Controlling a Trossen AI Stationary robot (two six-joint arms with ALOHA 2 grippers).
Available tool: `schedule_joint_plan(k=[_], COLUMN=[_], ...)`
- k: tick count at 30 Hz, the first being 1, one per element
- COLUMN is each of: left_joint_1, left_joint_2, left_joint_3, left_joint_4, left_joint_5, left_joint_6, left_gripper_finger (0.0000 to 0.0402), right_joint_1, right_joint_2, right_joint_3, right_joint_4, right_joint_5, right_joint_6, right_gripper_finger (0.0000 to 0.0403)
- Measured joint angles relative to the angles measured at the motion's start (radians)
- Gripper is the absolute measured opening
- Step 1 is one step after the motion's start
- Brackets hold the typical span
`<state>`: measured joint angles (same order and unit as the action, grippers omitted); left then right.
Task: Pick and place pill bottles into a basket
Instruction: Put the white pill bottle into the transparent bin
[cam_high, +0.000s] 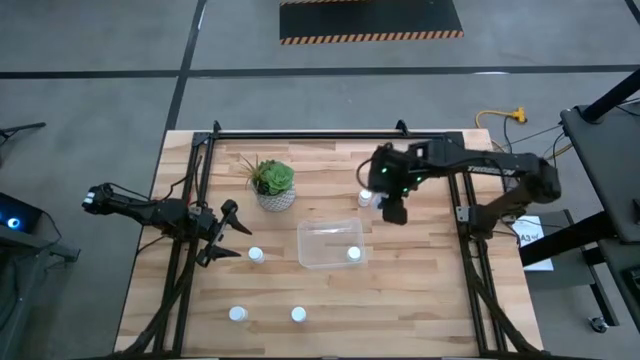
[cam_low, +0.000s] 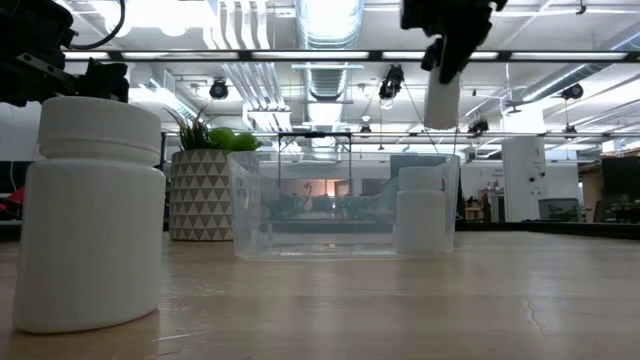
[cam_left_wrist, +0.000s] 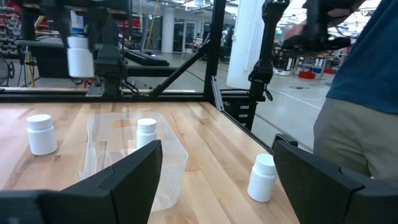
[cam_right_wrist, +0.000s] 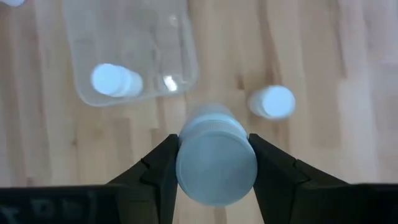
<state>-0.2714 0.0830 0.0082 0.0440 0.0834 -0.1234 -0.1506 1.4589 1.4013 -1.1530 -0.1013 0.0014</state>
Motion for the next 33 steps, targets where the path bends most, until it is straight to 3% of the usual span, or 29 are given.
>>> schedule_joint_plan(k=[7, 19, 33], left_joint_1=[0.000, 0.000, 0.000], left_joint_2=[0.000, 0.002, 0.002], left_joint_3=[0.000, 0.000, 0.000], left_joint_4=[0.000, 0.000, 0.000], left_joint_5=[0.000, 0.000, 0.000], left_joint_6=[0.000, 0.000, 0.000], left_gripper_finger=[0.0290, 0.0290, 0.0290], right_joint_1=[0.106, 0.184, 0.186], right_joint_2=[0.114, 0.247, 0.320], right_joint_3=[0.096, 0.110, -0.014], right_joint_4=[0.020, 0.155, 0.267], right_joint_5=[0.030, 0.013, -0.011], right_joint_6=[-0.009, -0.036, -0.071], right_gripper_finger=[0.0147, 0.0147, 0.0147])
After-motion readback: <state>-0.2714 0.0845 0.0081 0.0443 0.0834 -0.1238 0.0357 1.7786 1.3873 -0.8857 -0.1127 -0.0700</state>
